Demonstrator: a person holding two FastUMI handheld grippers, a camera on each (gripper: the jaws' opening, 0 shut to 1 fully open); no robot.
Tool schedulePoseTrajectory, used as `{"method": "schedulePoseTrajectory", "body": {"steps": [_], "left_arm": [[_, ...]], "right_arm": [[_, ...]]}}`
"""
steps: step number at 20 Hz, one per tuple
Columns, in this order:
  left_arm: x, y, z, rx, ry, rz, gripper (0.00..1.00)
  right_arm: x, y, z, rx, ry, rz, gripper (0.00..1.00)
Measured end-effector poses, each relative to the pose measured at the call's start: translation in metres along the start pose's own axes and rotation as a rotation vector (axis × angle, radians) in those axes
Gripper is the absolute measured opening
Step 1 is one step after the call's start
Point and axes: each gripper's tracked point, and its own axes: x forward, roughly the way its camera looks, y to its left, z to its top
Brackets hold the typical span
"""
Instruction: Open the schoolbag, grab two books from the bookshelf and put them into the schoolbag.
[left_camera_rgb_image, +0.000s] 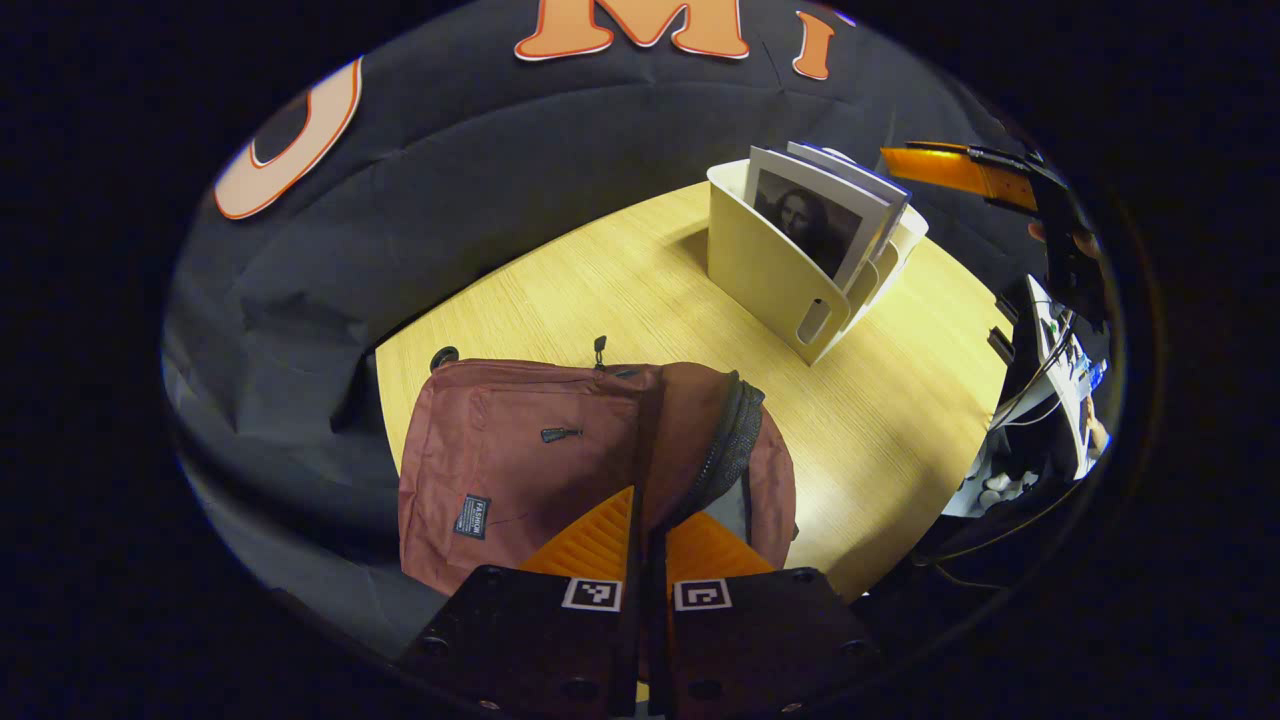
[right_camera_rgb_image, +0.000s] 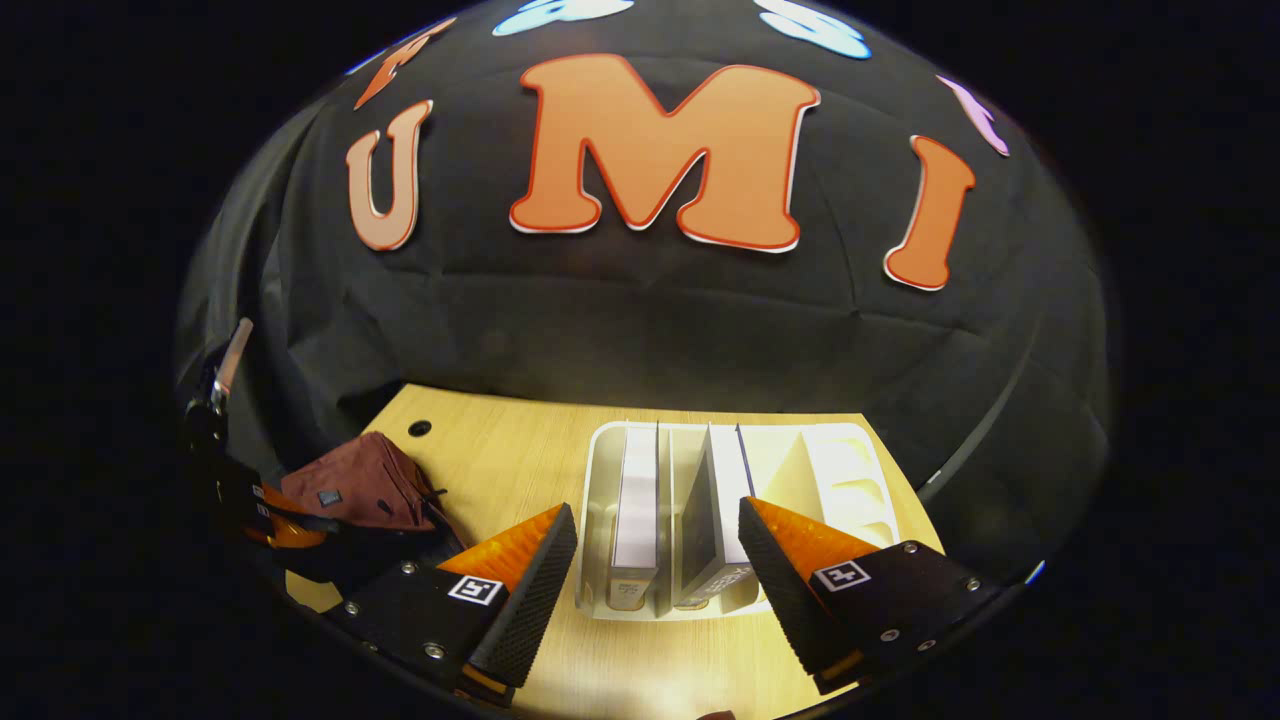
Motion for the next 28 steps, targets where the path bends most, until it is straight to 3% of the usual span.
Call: {"method": "schedulePoseTrajectory", "body": {"steps": [6,9,20,21,22,25,28], "left_arm": [[0.005,-0.001,0.002,-0.066,-0.038,0.009,0.05],[0.011,-0.005,-0.001,-0.112,-0.046,0.005,0.05],[0.023,0.003,-0.008,-0.180,-0.027,0.010,0.05],[0.021,0.002,-0.009,-0.182,-0.025,0.009,0.05],[0.022,0.002,-0.009,-0.183,-0.023,0.007,0.05],[0.023,0.002,-0.009,-0.185,-0.018,0.003,0.05],[0.027,0.002,-0.008,-0.188,-0.017,0.000,0.05]], "right_arm": [[0.042,0.012,-0.024,-0.004,0.223,0.085,0.97],[0.061,0.009,-0.036,0.035,0.338,0.087,0.98],[0.113,0.026,-0.041,0.059,0.551,0.135,0.96],[0.116,0.029,-0.043,0.068,0.558,0.139,0.71],[0.118,0.026,-0.042,0.065,0.559,0.131,0.61],[0.120,0.018,-0.046,0.052,0.582,0.107,0.46],[0.122,0.016,-0.048,0.064,0.597,0.095,0.41]]}}
